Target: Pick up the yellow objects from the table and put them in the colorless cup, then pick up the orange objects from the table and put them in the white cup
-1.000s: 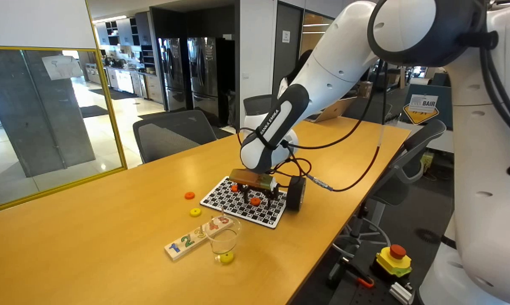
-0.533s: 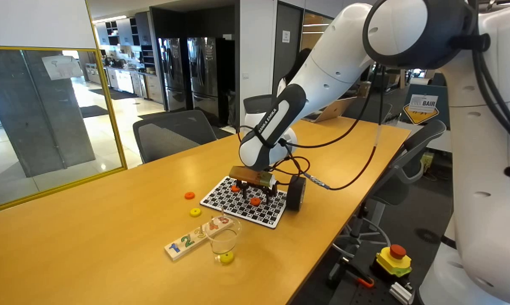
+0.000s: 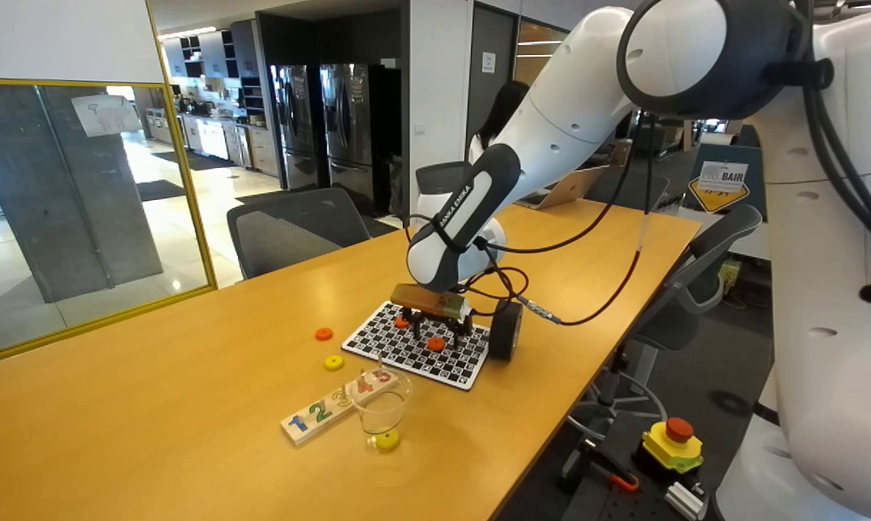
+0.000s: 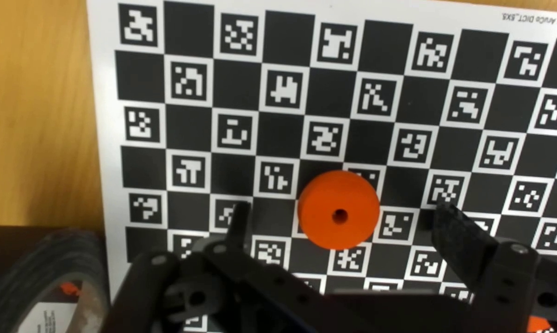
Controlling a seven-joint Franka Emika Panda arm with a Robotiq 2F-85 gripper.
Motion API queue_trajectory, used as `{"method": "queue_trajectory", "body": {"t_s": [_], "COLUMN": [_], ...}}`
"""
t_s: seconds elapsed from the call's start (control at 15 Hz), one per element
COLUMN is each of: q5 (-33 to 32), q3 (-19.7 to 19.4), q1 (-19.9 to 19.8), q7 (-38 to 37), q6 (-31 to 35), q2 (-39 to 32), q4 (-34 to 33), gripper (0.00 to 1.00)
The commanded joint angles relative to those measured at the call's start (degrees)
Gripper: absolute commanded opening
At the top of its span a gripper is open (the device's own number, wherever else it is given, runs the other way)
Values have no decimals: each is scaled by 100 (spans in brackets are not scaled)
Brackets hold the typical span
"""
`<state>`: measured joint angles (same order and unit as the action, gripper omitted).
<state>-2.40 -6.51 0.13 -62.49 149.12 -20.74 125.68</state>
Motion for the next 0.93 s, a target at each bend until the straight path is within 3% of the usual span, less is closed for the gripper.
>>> {"method": "queue_trajectory", "body": {"t_s": [0.0, 0.13, 0.2, 0.27, 0.73, 0.87], "q5": [227, 254, 221, 209, 145, 117], "q3": [-17, -23, -43, -50, -74, -87], "q1": [41, 51, 72, 83, 145, 166], "q7": [214, 236, 228, 221, 169, 144], "q6": [-1, -4, 10, 1, -77, -131], "q2": [-63, -67, -63, -57, 80, 152], "q4": [-122, -124, -118, -116, -134, -121], "gripper": [100, 100, 75, 74, 21, 22]}}
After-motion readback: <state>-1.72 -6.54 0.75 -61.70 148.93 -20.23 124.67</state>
